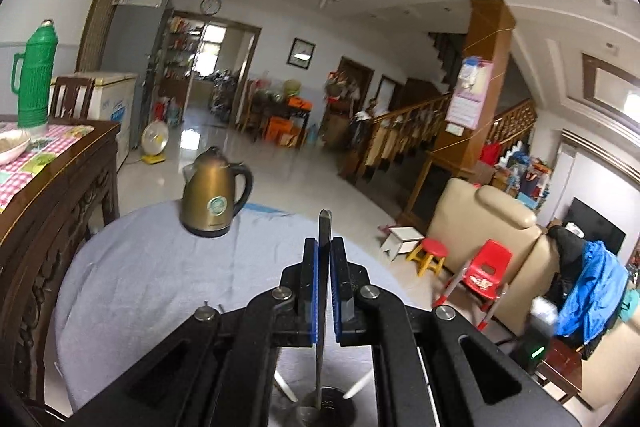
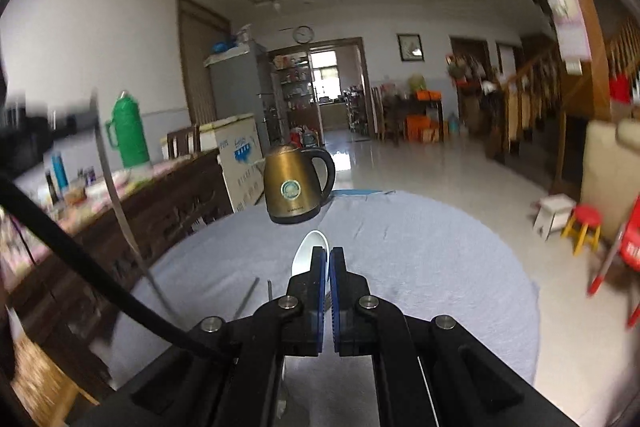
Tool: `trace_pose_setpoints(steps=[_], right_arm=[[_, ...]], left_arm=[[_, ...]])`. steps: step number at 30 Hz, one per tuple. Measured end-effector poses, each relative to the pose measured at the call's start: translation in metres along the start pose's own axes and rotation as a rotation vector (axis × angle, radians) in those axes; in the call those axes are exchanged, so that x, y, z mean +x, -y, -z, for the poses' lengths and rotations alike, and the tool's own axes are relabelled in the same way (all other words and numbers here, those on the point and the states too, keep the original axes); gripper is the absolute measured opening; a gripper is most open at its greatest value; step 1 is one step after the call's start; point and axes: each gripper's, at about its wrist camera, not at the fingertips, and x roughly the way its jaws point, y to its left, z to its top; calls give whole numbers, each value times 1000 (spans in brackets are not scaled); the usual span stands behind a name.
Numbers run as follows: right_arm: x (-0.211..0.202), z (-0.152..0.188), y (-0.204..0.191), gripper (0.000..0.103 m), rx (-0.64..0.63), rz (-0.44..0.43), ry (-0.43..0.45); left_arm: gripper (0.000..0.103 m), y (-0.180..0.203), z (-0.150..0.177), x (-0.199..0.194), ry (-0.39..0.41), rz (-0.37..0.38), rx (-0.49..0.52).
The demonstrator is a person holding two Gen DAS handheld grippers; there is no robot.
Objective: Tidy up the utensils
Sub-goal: 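Lift chopstick with left tool while right tool carries spoon over the holder, then open left tool over holder cup while right tool drops spoon into it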
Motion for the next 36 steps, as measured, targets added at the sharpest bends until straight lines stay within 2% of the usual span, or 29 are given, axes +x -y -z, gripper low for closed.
trace_pose_setpoints(steps=[4, 9, 13, 16, 20, 22, 23, 25, 26, 27, 29, 31, 34, 36], right_arm=[[1, 17, -21, 3, -78, 13, -20], [5, 41, -37, 3, -145, 30, -46], [3, 53, -37, 3, -143, 30, -68], [3, 60, -35, 3, -128, 25, -94], [4, 65, -30, 4, -94, -3, -128], [3, 66, -28, 9, -75, -26, -146], [1, 65, -26, 16, -62, -37, -147], [-3, 65, -20, 30, -32, -49, -135], [-6, 65, -16, 34, -6, -55, -124], [-9, 65, -11, 34, 21, -59, -113], [-8, 63, -6, 34, 58, -53, -109], [-9, 63, 3, 34, 91, -39, -112], [-9, 64, 17, 34, 129, -15, -125], [-6, 66, 25, 34, 157, -1, -138]], left_arm=[[6, 19, 5, -16, 20, 15, 26], [6, 32, 17, -16, 32, -22, 59], [6, 33, 33, -3, 27, -67, 69], [6, 29, 50, 13, -22, -97, 56], [6, 9, 73, 35, -140, -100, -34], [6, -3, 81, 42, -200, -83, -83], [6, -8, 84, 43, -219, -88, -99], [8, -13, 89, 42, -234, -103, -103], [9, -15, 90, 41, -231, -112, -99], [10, -16, 91, 40, -227, -123, -95], [22, -19, 92, 35, -220, -140, -88], [28, -23, 93, 29, -204, -164, -83], [39, -33, 93, 23, -188, -230, -72], [41, -44, 94, 20, -182, -288, -65]])
